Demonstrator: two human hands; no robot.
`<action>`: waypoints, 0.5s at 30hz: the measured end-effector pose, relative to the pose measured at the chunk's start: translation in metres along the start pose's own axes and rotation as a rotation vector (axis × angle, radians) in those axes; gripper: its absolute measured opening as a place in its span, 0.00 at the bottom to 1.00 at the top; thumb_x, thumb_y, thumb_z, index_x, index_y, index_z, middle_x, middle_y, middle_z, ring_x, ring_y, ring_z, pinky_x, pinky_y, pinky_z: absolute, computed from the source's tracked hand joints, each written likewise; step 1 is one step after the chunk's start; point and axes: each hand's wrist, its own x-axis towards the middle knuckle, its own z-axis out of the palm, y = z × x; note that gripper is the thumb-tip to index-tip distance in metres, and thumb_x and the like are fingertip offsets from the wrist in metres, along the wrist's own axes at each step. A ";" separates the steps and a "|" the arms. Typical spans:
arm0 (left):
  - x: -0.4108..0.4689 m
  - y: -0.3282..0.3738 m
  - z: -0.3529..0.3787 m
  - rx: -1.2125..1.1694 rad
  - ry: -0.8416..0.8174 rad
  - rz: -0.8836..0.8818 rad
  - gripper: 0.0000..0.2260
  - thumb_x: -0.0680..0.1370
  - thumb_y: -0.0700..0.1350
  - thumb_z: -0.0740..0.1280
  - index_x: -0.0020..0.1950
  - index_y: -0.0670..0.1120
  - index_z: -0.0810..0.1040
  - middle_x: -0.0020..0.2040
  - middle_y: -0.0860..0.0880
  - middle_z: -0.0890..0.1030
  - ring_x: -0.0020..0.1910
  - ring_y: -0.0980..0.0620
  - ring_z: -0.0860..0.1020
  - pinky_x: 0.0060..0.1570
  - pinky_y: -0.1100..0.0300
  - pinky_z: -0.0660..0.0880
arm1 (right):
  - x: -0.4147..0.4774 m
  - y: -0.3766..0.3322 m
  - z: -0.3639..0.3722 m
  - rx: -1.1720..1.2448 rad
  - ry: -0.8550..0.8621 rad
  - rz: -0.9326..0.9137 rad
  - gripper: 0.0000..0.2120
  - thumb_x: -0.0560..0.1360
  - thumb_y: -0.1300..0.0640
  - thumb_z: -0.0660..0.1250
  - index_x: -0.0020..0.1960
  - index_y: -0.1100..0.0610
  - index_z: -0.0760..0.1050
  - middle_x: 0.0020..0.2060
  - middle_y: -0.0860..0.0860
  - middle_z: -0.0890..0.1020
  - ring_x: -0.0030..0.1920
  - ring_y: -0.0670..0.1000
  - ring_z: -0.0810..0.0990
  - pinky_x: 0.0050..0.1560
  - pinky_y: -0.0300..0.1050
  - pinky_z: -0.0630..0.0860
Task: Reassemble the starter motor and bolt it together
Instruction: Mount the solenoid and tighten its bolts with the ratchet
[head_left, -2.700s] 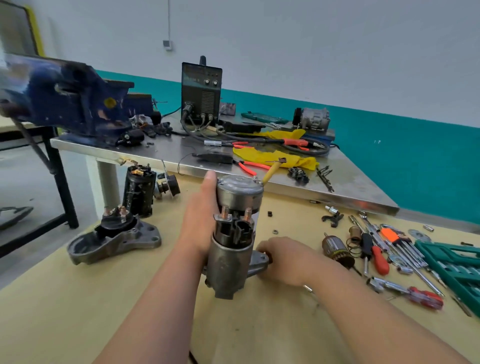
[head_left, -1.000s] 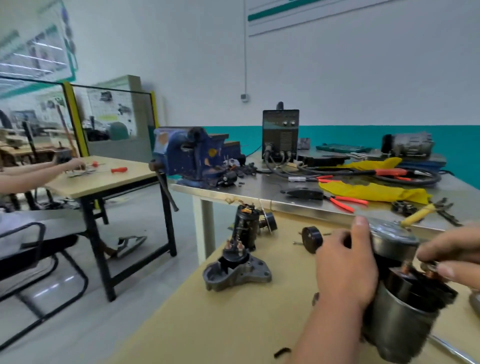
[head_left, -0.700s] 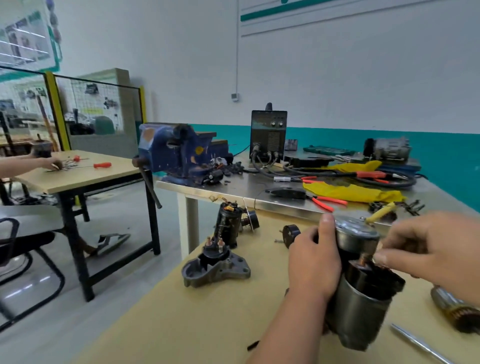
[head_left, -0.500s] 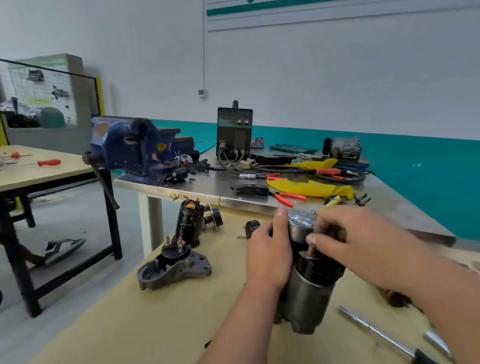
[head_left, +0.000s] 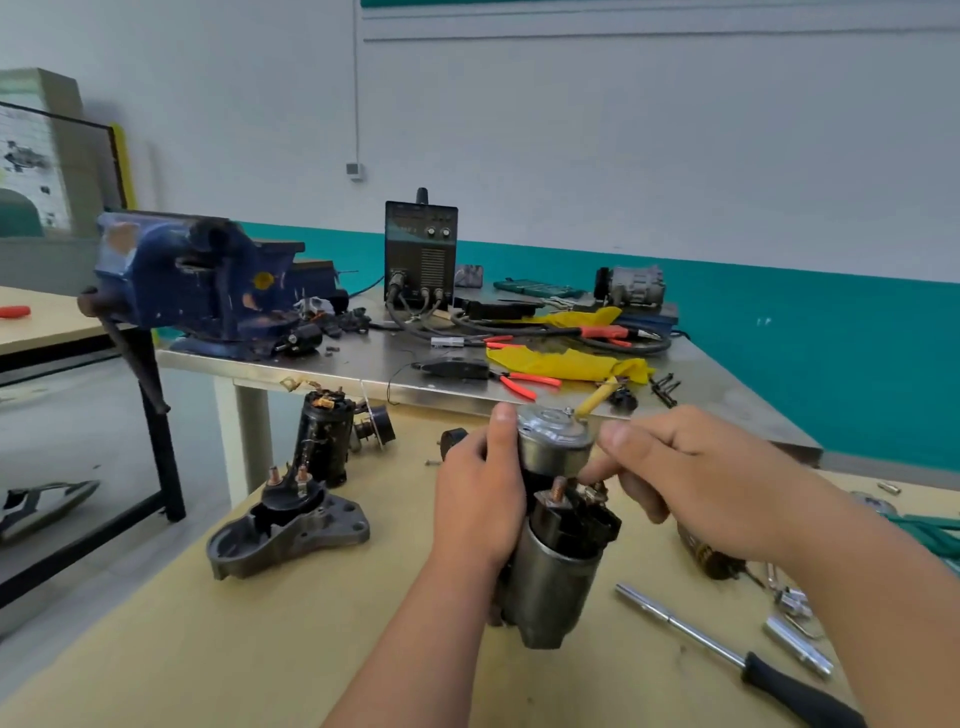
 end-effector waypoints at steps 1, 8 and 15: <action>-0.002 0.001 0.003 0.031 -0.021 0.017 0.29 0.69 0.73 0.48 0.32 0.52 0.77 0.30 0.55 0.79 0.32 0.58 0.75 0.31 0.61 0.67 | 0.002 0.001 0.000 -0.050 0.040 -0.006 0.29 0.73 0.32 0.49 0.38 0.50 0.80 0.26 0.44 0.77 0.29 0.42 0.75 0.34 0.45 0.70; -0.009 -0.001 0.020 0.242 0.014 0.047 0.23 0.80 0.62 0.55 0.35 0.46 0.74 0.30 0.51 0.76 0.34 0.53 0.76 0.34 0.55 0.70 | -0.001 0.014 0.009 0.001 0.081 -0.003 0.17 0.72 0.37 0.53 0.43 0.41 0.78 0.33 0.45 0.79 0.30 0.44 0.76 0.33 0.46 0.72; -0.016 -0.003 0.036 0.476 -0.092 0.100 0.21 0.78 0.66 0.56 0.35 0.52 0.71 0.32 0.52 0.77 0.36 0.52 0.76 0.33 0.57 0.67 | -0.027 0.047 0.020 0.135 0.366 -0.023 0.09 0.74 0.47 0.59 0.42 0.43 0.78 0.34 0.45 0.81 0.35 0.43 0.79 0.36 0.47 0.74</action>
